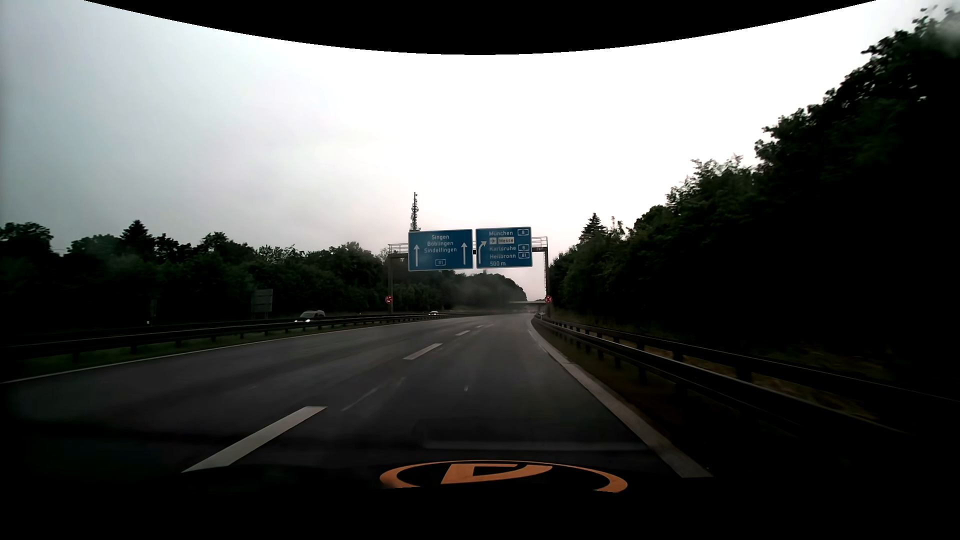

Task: Follow the waypoints while adhering to traffic rules and regulations

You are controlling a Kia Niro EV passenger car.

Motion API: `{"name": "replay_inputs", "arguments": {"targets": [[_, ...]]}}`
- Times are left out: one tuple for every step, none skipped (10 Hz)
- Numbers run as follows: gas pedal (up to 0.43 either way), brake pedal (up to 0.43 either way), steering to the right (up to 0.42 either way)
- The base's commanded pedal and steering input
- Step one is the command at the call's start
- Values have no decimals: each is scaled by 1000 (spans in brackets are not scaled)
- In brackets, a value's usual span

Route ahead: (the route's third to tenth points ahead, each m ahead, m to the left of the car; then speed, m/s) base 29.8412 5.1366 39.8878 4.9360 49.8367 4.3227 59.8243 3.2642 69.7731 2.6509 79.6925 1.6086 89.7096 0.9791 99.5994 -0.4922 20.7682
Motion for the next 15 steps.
{"name": "replay_inputs", "arguments": {"targets": [[189, 0, 7], [189, 0, 7], [189, 0, 7], [189, 0, 7], [189, 0, 7], [189, 0, 8], [189, 0, 8], [189, 0, 8], [189, 0, 8], [189, 0, 8], [177, 0, 8], [177, 0, 8], [177, 0, 8], [169, 0, 8], [169, 0, 7]]}}
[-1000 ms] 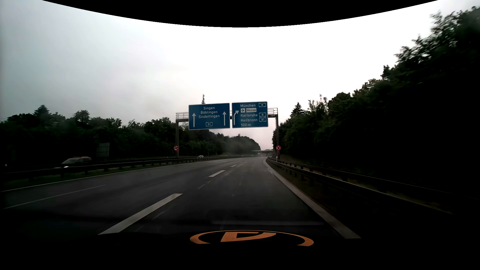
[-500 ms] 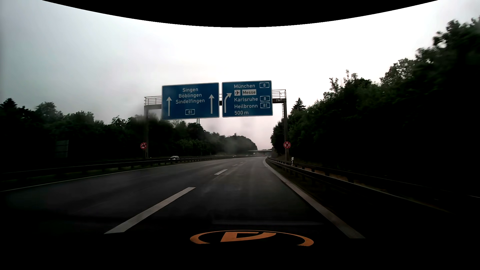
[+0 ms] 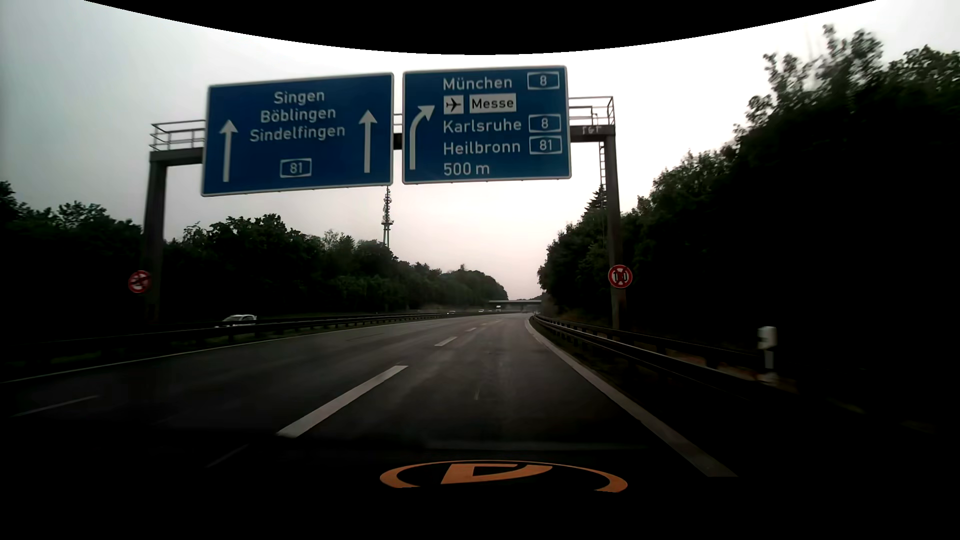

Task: Follow the waypoints while adhering to traffic rules and regulations

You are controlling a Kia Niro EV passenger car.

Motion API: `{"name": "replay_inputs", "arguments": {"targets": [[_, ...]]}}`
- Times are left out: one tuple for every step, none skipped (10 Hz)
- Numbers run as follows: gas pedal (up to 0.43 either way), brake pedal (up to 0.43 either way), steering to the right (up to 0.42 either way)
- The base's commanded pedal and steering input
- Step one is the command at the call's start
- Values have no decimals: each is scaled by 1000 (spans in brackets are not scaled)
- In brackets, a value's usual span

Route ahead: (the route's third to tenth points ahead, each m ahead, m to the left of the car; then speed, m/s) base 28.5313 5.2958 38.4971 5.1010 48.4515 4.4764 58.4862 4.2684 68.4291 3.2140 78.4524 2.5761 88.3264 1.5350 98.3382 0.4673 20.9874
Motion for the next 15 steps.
{"name": "replay_inputs", "arguments": {"targets": [[169, 0, 8], [169, 0, 8], [157, 0, 8], [150, 0, 7], [150, 0, 7], [138, 0, 7], [138, 0, 7], [138, 0, 7], [138, 0, 7], [130, 0, 7], [118, 0, 7], [110, 0, 7], [110, 0, 7], [110, 0, 7], [110, 0, 7]]}}
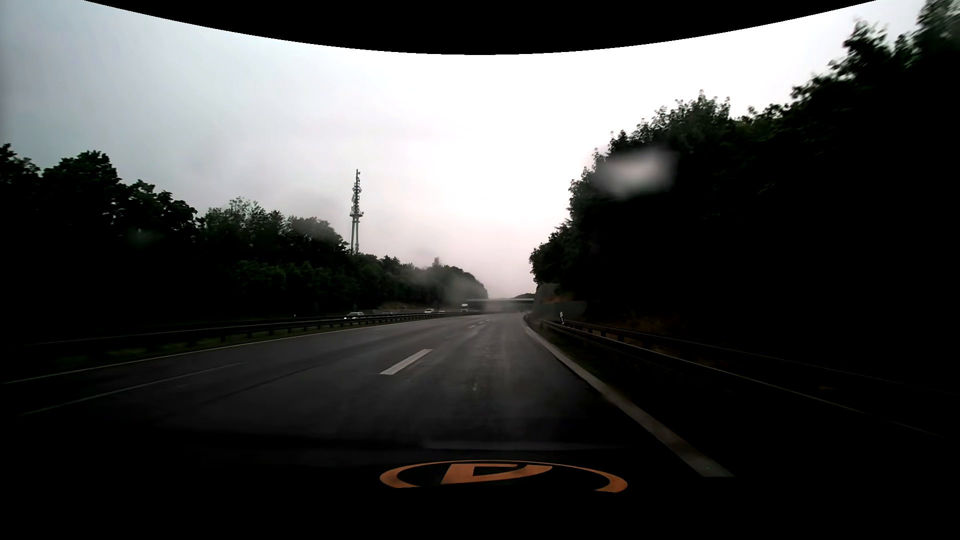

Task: Follow the waypoints while adhering to traffic rules and regulations

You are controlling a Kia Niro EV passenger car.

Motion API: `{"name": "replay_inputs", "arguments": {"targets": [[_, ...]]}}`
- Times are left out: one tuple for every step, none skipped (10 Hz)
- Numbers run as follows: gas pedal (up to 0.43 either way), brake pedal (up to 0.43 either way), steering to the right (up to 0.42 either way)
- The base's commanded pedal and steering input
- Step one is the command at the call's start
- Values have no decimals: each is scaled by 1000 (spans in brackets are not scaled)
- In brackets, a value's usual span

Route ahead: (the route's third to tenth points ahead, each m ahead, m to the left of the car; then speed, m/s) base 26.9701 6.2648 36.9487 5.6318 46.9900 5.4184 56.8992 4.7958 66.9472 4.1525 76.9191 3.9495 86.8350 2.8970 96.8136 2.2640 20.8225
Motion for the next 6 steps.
{"name": "replay_inputs", "arguments": {"targets": [[110, 0, 7], [110, 0, 6], [110, 0, 7], [110, 0, 6], [110, 0, 6], [110, 0, 6]]}}
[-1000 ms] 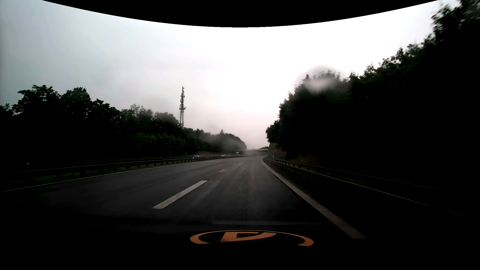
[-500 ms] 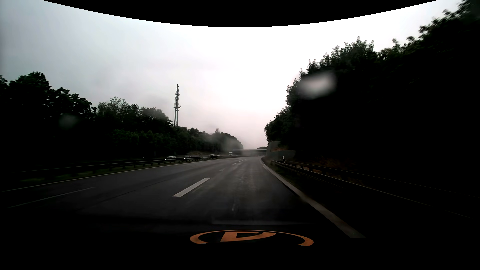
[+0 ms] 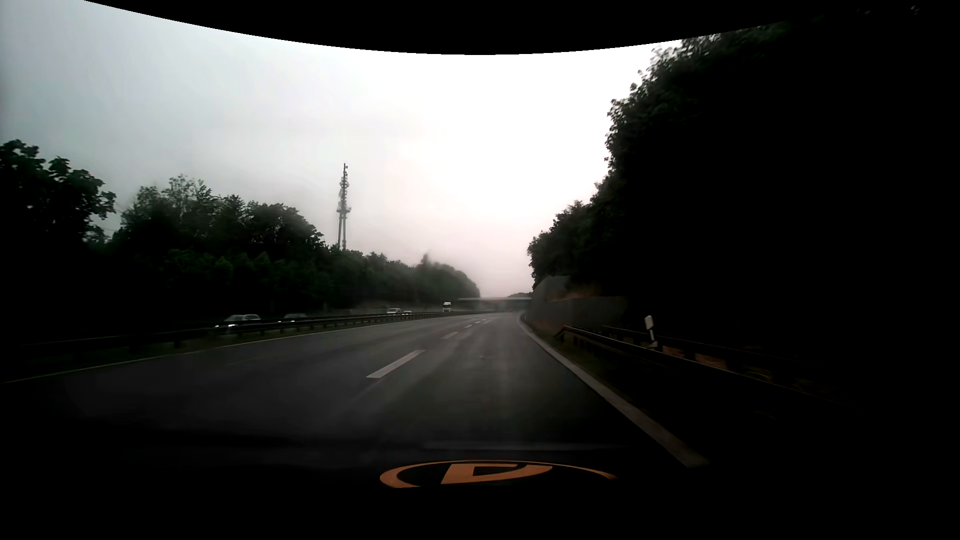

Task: Follow the waypoints while adhering to traffic rules and regulations

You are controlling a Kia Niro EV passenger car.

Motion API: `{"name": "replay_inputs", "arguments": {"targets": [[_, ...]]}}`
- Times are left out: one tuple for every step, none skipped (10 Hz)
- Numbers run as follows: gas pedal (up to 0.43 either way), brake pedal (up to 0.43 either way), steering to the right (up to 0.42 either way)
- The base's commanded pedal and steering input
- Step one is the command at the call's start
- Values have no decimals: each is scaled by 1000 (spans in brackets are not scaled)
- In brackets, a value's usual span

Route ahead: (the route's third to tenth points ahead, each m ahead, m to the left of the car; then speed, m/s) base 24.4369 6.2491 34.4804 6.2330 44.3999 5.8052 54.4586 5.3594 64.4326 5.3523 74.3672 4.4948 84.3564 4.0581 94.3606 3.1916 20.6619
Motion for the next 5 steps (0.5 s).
{"name": "replay_inputs", "arguments": {"targets": [[110, 0, 5], [110, 0, 4], [110, 0, 4], [110, 0, 4], [118, 0, 4]]}}
